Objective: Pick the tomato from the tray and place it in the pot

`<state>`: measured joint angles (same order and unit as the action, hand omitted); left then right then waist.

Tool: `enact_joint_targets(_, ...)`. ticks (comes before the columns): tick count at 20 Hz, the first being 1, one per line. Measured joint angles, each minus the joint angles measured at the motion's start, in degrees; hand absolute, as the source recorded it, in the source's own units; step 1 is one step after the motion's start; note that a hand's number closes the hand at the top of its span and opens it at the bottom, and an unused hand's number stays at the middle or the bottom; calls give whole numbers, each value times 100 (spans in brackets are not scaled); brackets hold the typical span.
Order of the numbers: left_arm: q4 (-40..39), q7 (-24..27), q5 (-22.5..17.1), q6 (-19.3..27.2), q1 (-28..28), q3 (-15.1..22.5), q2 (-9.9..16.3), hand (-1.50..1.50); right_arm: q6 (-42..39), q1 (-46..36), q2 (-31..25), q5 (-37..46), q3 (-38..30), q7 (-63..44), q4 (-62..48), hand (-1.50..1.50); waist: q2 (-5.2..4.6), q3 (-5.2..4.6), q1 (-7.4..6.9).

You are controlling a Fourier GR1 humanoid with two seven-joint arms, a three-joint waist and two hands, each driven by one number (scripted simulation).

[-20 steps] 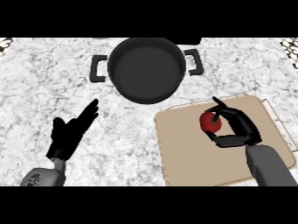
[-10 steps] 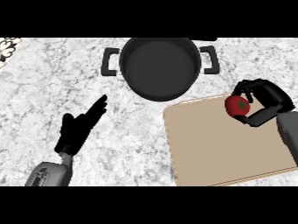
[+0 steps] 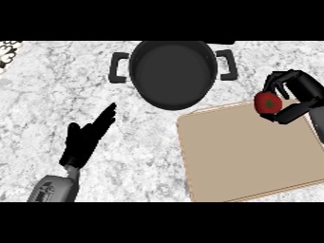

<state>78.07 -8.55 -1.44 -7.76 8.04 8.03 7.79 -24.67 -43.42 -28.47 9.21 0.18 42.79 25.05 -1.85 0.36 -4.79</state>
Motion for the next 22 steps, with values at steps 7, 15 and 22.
enact_joint_targets(7, -18, 12, -4, -15, -25, -71, 31, 0, 599, -615, -66, 391, 162, 545, -283, 150, 44, -13, 93)
enact_joint_targets(15, 9, 32, 42, 7, -167, -128, 32, 0, 924, -1581, 114, 805, 314, 523, -592, 150, 105, -27, 215)
enact_joint_targets(22, -4, 0, -11, -67, -182, -227, 67, 0, 1140, -2559, 684, 1157, 490, -196, -743, 150, 125, -36, 255)
